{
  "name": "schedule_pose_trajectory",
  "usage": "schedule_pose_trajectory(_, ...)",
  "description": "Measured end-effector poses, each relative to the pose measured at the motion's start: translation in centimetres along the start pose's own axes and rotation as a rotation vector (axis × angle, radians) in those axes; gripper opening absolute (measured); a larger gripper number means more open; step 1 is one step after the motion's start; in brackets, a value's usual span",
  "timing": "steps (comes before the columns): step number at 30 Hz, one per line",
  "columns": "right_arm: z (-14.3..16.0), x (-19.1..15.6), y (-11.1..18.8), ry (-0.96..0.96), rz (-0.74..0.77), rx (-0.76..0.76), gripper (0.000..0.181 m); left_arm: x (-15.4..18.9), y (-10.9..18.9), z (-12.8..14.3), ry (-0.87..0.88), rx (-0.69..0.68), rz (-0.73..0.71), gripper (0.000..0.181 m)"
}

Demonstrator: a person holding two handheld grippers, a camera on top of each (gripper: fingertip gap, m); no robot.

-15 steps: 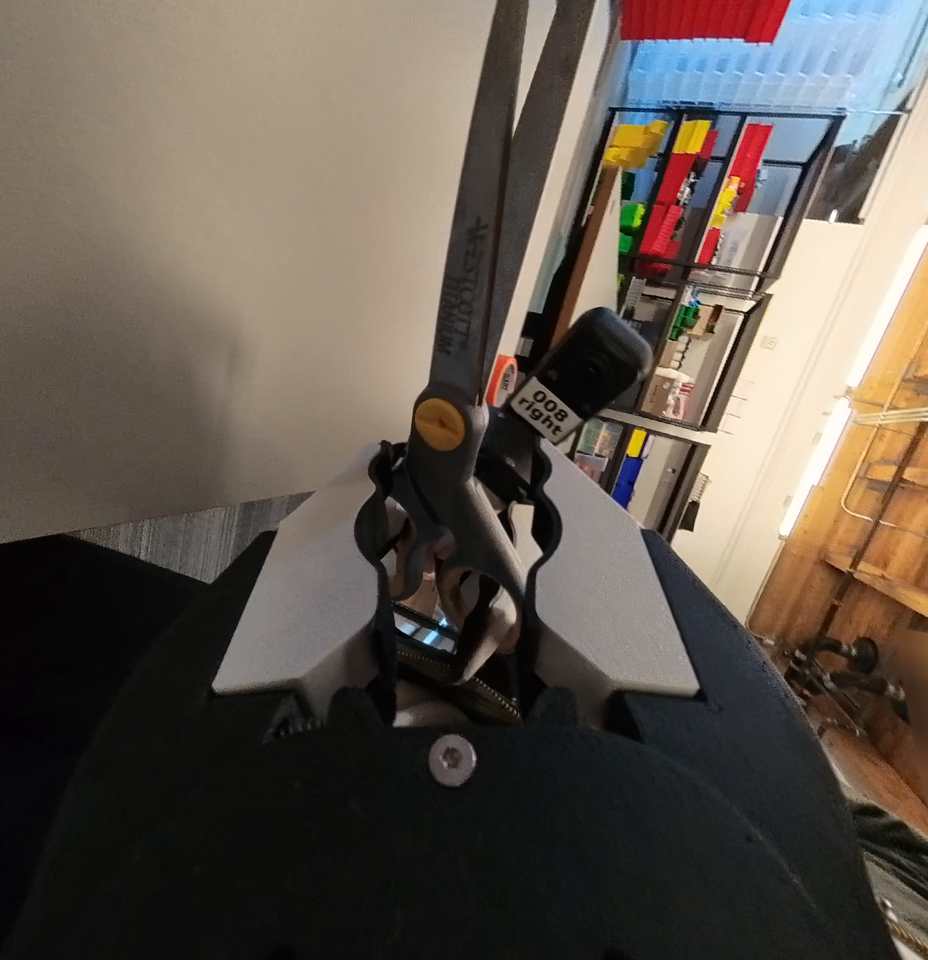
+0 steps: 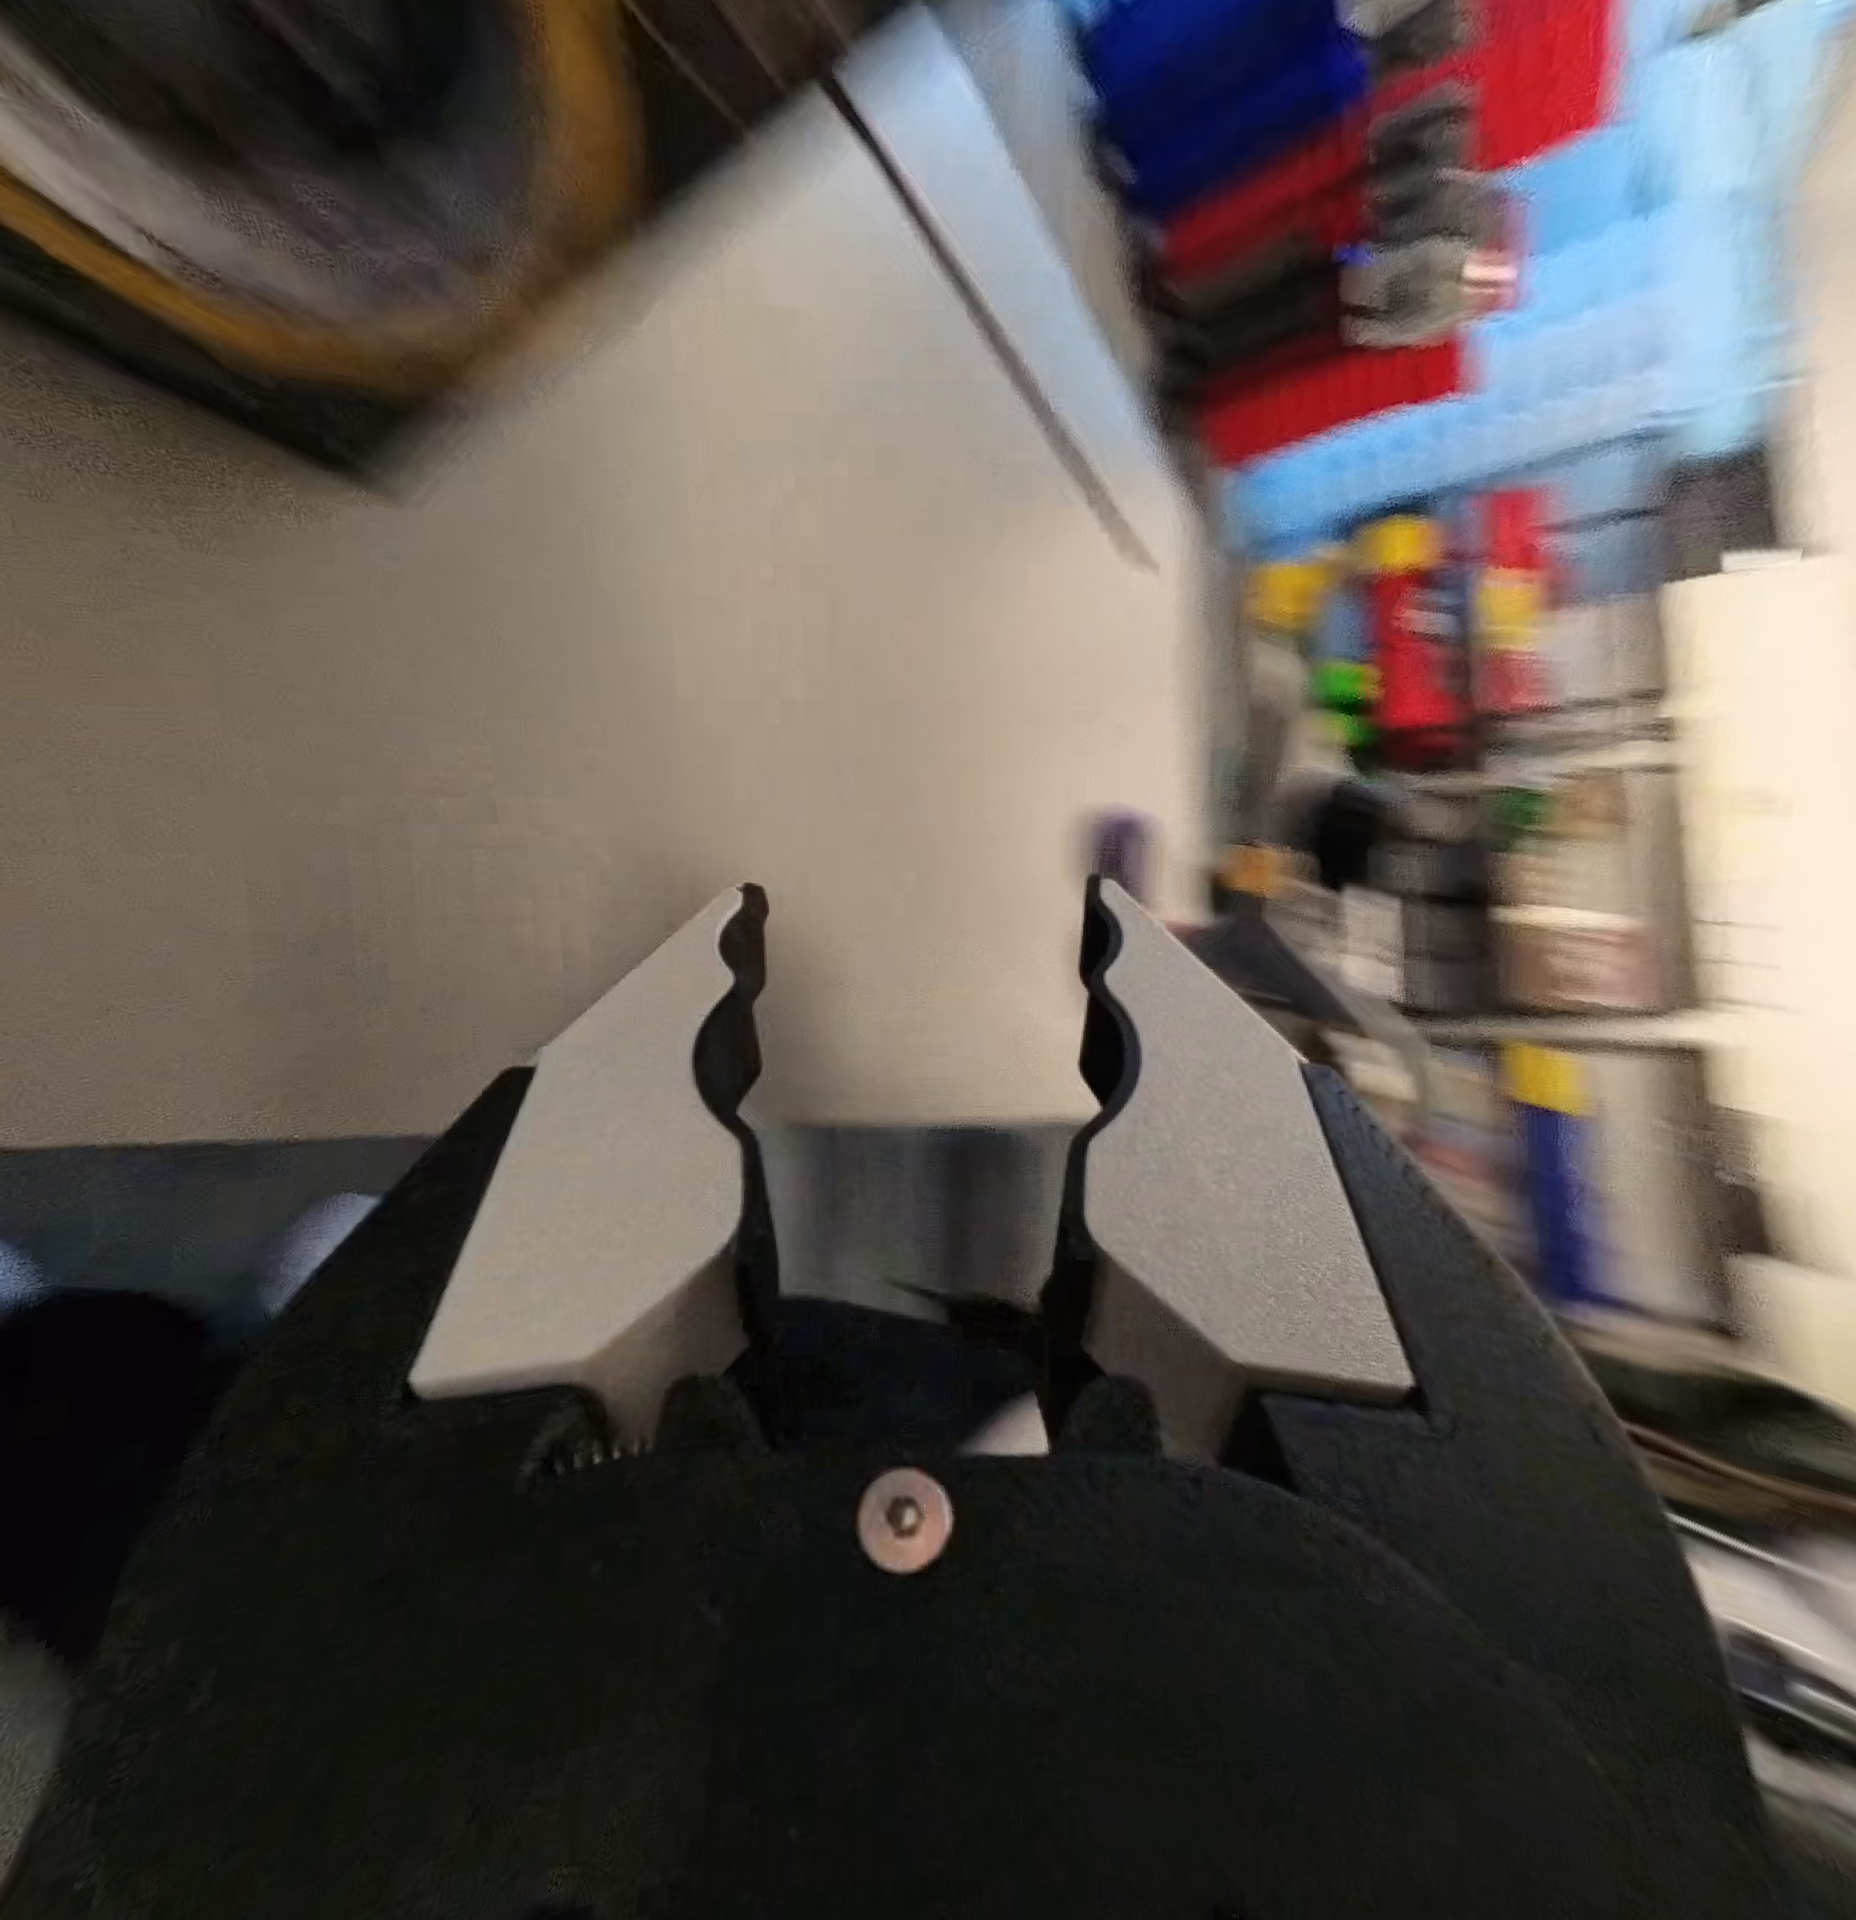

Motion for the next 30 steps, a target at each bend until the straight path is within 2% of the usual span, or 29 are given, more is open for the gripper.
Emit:
schedule_pose_trajectory(2,-0.9,-0.9,-0.5,0.017,-0.001,-0.024,0.053,-4.3,2.5,-3.1,-0.216,0.135,-0.178,0.062)
schedule_pose_trajectory(5,-2.2,-2.3,-1.6,0.034,-0.009,-0.051,0.054,-8.3,3.8,-6.7,-0.489,0.174,-0.31,0.062)
schedule_pose_trajectory(9,-4.1,-3.2,-3.3,0.066,0.02,-0.08,0.055,-10.8,3.2,-10.1,-0.64,0.246,-0.293,0.072)
schedule_pose_trajectory(11,-5.0,-3.2,-4.1,0.092,0.062,-0.09,0.056,-12.0,2.2,-10.8,-0.634,0.24,-0.224,0.071)
schedule_pose_trajectory(14,-6.1,-2.2,-5.0,0.156,0.202,-0.116,0.056,-12.8,0.3,-10.9,-0.577,0.235,-0.074,0.067)
schedule_pose_trajectory(17,-7.2,-1.4,-5.8,0.161,0.218,-0.047,0.056,-12.8,-0.7,-11.4,-0.583,0.241,-0.032,0.068)
schedule_pose_trajectory(22,-7.5,-0.4,-7.3,0.176,0.272,-0.078,0.055,-13.3,-2.5,-11.7,-0.619,0.069,-0.022,0.075)
schedule_pose_trajectory(26,-7.3,-0.1,-8.1,0.16,0.288,-0.106,0.056,-13.6,-4.1,-11.4,-0.599,0.043,-0.052,0.06)
schedule_pose_trajectory(30,-6.8,0.1,-8.2,0.154,0.305,-0.188,0.056,-12.6,-4.6,-11.4,-0.571,0.199,-0.086,0.035)
Point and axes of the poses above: each gripper's, where its closed fingertips meet, y back along the fingers, z out of its underside, x = y × z across the jaws, the point moved 7 cm from there along y, back along the fingers
